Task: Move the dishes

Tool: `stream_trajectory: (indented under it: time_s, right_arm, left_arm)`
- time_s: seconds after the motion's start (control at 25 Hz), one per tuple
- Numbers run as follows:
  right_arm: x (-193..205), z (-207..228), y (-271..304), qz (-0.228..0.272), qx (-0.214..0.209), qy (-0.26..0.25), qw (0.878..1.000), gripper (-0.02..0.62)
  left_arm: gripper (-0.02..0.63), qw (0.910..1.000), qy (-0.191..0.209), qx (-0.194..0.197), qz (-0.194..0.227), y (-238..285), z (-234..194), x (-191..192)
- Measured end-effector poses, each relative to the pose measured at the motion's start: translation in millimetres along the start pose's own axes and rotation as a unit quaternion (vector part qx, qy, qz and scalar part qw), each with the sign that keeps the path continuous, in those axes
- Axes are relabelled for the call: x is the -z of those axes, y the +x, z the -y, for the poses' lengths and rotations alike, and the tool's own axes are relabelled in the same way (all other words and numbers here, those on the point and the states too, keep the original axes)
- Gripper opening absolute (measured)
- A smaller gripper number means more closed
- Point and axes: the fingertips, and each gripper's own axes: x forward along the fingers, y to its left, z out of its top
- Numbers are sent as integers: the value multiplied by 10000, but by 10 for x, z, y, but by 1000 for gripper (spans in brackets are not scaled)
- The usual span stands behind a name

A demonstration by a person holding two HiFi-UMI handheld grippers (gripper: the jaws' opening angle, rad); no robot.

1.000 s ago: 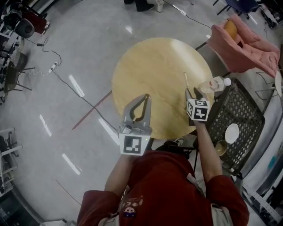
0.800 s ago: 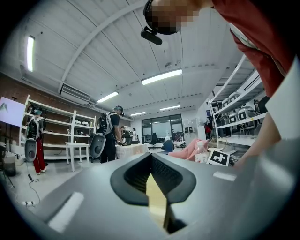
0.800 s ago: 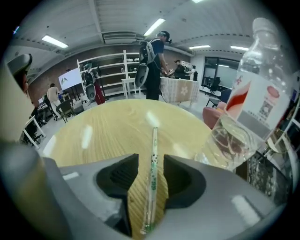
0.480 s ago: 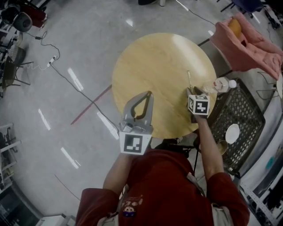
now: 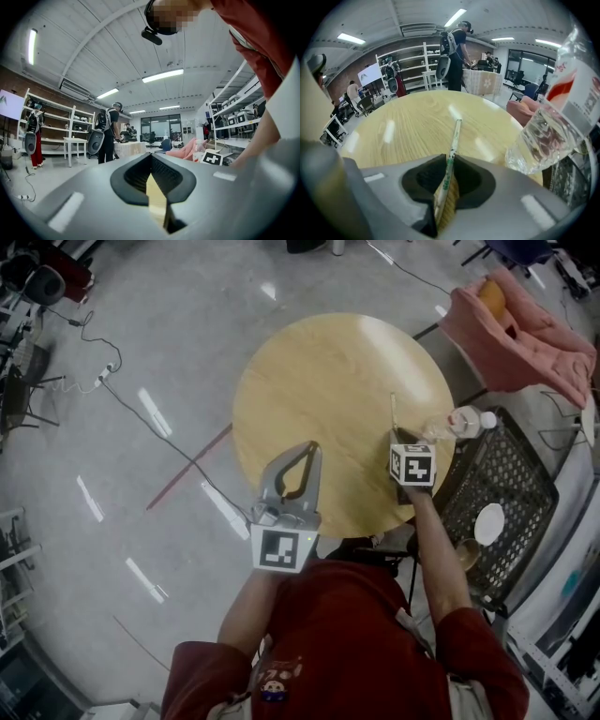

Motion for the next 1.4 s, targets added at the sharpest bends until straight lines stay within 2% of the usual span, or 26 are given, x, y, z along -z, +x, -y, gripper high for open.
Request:
stream_trajectory:
  time_s: [0.12,0.32,0.48,0.6,0.68,0.72,0.8,0.96,1.0,1.08,1.12,1.2,1.24,1.4]
  right_arm:
    - [-2,-48,12,-69,80,-275,9996,26]
    - [-22,-67,9,-50,149,-475,9987,21]
    - [-6,-50,-4,-15,259,-456,9986,20]
    - [-9,-63,-15,-3,264,-456,9986,20]
    - [-20,-70,-48,88,273,-396,9988,20]
    - [-30,-79,-75,146,281,-359,9989,20]
    - [-66,-106,-144,278,295,-289,9988,20]
    - [-189,-150,-308,601,293,-149,9976,20]
    - [-224,-157,-360,704,292,-114,9970,20]
    - [-309,-180,-485,946,301,-61,9950,20]
    - [-354,-195,-551,1072,317,-45,9937,20]
    - [-426,-214,-677,1307,383,-45,9907,20]
    - [-457,-219,-740,1426,422,-56,9889,20]
    - [-588,-261,-1011,1980,507,-97,9788,20]
  left_arm:
    - [6,10000,-38,16,70,5,18,-17]
    - [8,9999,60,75,91,-10,12,-45]
    - [6,9982,-491,-180,286,-17,-42,-48]
    - [6,9996,-130,-85,232,-24,-56,-59]
    - [6,9983,-424,-206,333,-34,-71,-78]
    - [6,9981,-444,-224,358,-39,-72,-89]
    - [6,9991,-211,-155,326,-45,-68,-106]
    - [6,9957,-731,-336,452,-33,-74,-143]
    - [8,9962,-681,-308,452,-22,-56,-152]
    - [6,9991,-183,-97,366,1,1,-174]
    - [6,9991,-167,-70,387,10,18,-192]
    - [6,9966,-592,-168,546,28,47,-232]
    - [6,9964,-618,-146,566,40,77,-245]
    - [6,9985,-245,94,487,92,202,-288]
